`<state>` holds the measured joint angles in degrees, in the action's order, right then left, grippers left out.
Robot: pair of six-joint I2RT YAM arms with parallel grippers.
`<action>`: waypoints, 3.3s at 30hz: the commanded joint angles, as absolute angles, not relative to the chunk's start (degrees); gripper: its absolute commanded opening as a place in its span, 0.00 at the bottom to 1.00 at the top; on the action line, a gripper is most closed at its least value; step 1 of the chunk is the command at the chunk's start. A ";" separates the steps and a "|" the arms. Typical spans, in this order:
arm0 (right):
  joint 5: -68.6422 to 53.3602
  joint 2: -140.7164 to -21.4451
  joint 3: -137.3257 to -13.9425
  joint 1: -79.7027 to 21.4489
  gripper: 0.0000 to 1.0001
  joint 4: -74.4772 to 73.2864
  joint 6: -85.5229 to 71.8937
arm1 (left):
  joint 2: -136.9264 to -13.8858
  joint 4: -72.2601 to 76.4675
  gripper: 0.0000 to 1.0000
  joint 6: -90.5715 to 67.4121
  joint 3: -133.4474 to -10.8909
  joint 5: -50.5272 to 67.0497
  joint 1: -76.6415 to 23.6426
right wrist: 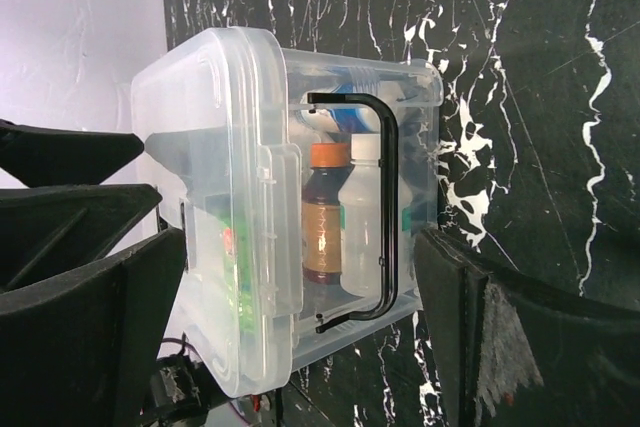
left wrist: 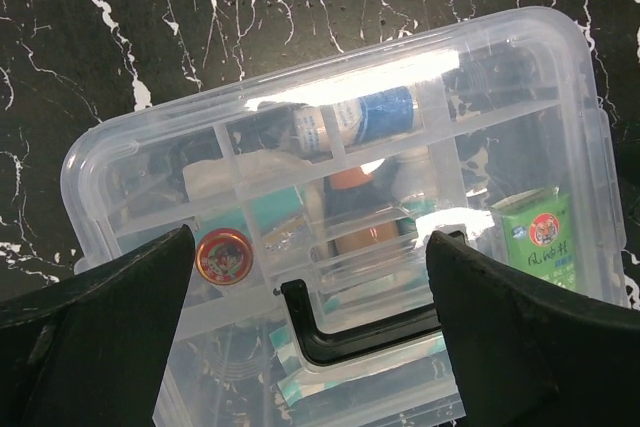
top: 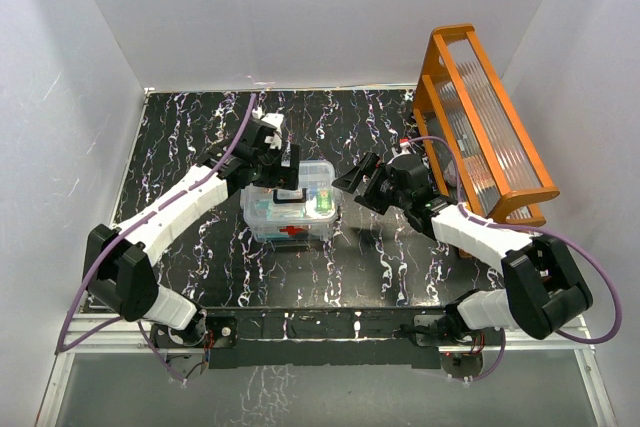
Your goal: Organize the medicine kit
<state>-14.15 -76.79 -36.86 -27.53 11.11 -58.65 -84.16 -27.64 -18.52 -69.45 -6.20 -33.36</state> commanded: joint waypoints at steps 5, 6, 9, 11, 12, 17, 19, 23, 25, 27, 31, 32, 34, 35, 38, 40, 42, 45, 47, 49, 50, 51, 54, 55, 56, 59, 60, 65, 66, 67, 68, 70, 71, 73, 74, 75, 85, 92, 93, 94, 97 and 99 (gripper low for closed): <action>-13.16 -76.00 -33.85 -27.60 0.91 21.70 -62.79 | -84.85 -32.44 0.99 -19.57 -67.35 -12.61 -36.95; -12.15 -75.32 -33.54 -27.58 0.88 21.13 -62.83 | -84.63 -32.59 0.99 -19.79 -66.46 -12.98 -37.18; -7.94 -72.93 -32.46 -27.59 0.79 18.91 -62.72 | -83.83 -32.42 0.99 -20.19 -63.90 -13.74 -37.81; -5.56 -71.77 -32.10 -27.45 0.74 16.83 -62.91 | -83.66 -32.45 0.99 -20.43 -62.33 -14.65 -38.27; -4.65 -71.50 -32.13 -27.46 0.71 15.66 -62.97 | -83.57 -32.62 0.99 -20.66 -61.83 -14.97 -38.43; -4.11 -73.73 -33.34 -27.49 0.63 9.63 -63.73 | -84.42 -33.90 0.99 -21.01 -61.70 -17.33 -39.55; -5.36 -75.45 -33.63 -27.51 0.58 8.98 -63.58 | -84.78 -34.45 0.99 -21.01 -62.14 -18.64 -39.95; -10.38 -79.39 -34.53 -27.50 0.52 10.58 -61.24 | -85.28 -34.47 0.99 -20.75 -62.41 -19.45 -40.50; -12.59 -81.09 -35.19 -27.50 0.48 11.07 -60.75 | -85.49 -34.45 0.99 -20.74 -62.45 -19.64 -40.73; -13.12 -82.03 -35.65 -27.50 0.44 11.01 -60.78 | -85.84 -34.54 0.99 -20.73 -62.58 -19.73 -40.86; -10.37 -84.00 -36.99 -27.50 0.39 7.58 -59.23 | -86.55 -35.24 0.99 -21.05 -63.04 -20.92 -41.13; -10.74 -84.68 -37.18 -27.51 0.39 7.63 -58.96 | -86.67 -35.52 0.99 -21.20 -63.35 -21.21 -41.15; -12.35 -86.19 -37.43 -27.43 0.37 7.88 -58.89 | -86.81 -36.24 0.99 -21.44 -64.45 -21.76 -41.22; -12.95 -86.94 -37.62 -27.50 0.36 7.86 -58.89 | -86.76 -36.50 0.99 -21.44 -65.32 -21.79 -41.18; -12.59 -87.02 -37.75 -27.56 0.35 7.57 -58.78 | -86.49 -37.44 0.99 -21.44 -68.62 -21.52 -41.20; -10.93 -85.15 -37.72 -27.60 0.36 7.21 -57.96 | -85.70 -36.87 0.99 -21.00 -70.49 -20.48 -41.22; -9.11 -82.90 -37.34 -27.58 0.40 6.88 -57.35 | -84.43 -35.74 0.99 -20.49 -71.70 -19.07 -41.20; -6.53 -80.03 -36.77 -27.57 0.47 5.96 -57.66 | -81.72 -34.26 0.99 -19.88 -72.63 -18.24 -41.16; -5.91 -78.14 -35.82 -27.58 0.54 6.77 -58.70 | -80.38 -34.15 0.99 -20.00 -73.17 -19.37 -41.09; -5.94 -76.08 -34.08 -27.57 0.61 9.42 -60.45 | -79.18 -34.44 0.99 -20.25 -73.91 -20.93 -41.04; -5.93 -75.01 -33.43 -27.59 0.64 10.40 -61.38 | -78.76 -34.63 0.99 -20.30 -74.10 -21.36 -40.98; -5.61 -74.04 -33.06 -27.60 0.67 10.56 -62.42 | -78.67 -34.87 0.99 -20.30 -74.29 -21.78 -40.92; -4.42 -70.80 -31.50 -28.00 0.78 12.79 -64.72 | -77.49 -36.55 0.99 -21.14 -75.00 -23.81 -40.15; -4.44 -69.99 -30.91 -28.17 0.81 14.18 -64.99 | -77.09 -37.32 0.99 -21.32 -75.12 -24.40 -39.57; -4.91 -69.63 -30.56 -28.28 0.84 15.85 -65.03 | -77.00 -38.02 0.99 -21.50 -75.14 -24.54 -38.86; -7.76 -70.33 -30.80 -28.55 0.90 19.15 -64.40 | -77.08 -40.49 0.99 -22.70 -75.04 -22.82 -34.94; -8.83 -71.15 -30.88 -28.75 0.91 20.49 -63.99 | -77.04 -41.14 0.99 -23.21 -74.79 -21.34 -32.87; -13.67 -76.06 -32.53 -29.75 0.87 24.76 -62.43 | -74.83 -40.67 0.99 -23.92 -70.67 -16.59 -26.04; -13.52 -76.82 -32.85 -30.10 0.81 24.68 -62.40 | -74.50 -40.69 0.98 -23.95 -69.98 -16.37 -25.35; -13.39 -77.49 -33.01 -30.44 0.74 24.73 -62.53 | -74.40 -40.96 0.97 -24.13 -69.38 -16.09 -24.54; -13.25 -78.11 -33.11 -30.66 0.68 24.67 -62.62 | -74.40 -41.10 0.96 -24.43 -68.76 -15.89 -23.80; -12.51 -78.75 -32.95 -31.40 0.57 24.81 -62.92 | -74.36 -41.04 0.93 -24.72 -67.30 -14.99 -22.45; -12.19 -78.94 -32.91 -31.83 0.52 24.79 -62.92 | -74.32 -40.86 0.91 -24.94 -66.49 -14.75 -21.93; -11.75 -79.16 -32.70 -32.57 0.46 24.77 -63.21 | -74.24 -40.43 0.88 -25.13 -64.98 -13.62 -20.39; -11.50 -79.25 -32.65 -33.04 0.45 24.78 -63.46 | -74.11 -39.93 0.87 -25.07 -64.31 -12.79 -20.04; -11.25 -79.27 -32.55 -33.62 0.44 24.76 -63.75 | -74.07 -39.57 0.85 -25.11 -63.72 -11.60 -19.39; -8.43 -82.14 -32.92 -39.06 0.31 26.17 -67.86 | -74.28 -36.71 0.68 -23.62 -58.33 -8.70 -15.46; -7.17 -84.77 -34.47 -40.94 0.30 26.98 -69.64 | -74.45 -35.41 0.70 -21.07 -58.21 -6.97 -13.75; -6.66 -84.82 -34.76 -40.96 0.31 26.29 -69.61 | -74.55 -35.42 0.70 -20.89 -58.48 -6.83 -13.69; -5.96 -84.58 -34.91 -40.91 0.32 25.58 -69.49 | -74.73 -35.42 0.70 -20.70 -58.76 -6.53 -13.57; -4.13 -82.91 -34.47 -40.76 0.44 23.78 -68.85 | -74.90 -35.68 0.73 -20.32 -59.72 -5.29 -13.45; -5.47 -81.40 -33.95 -40.09 0.53 24.33 -68.39 | -74.80 -35.97 0.78 -20.39 -60.20 -4.37 -13.47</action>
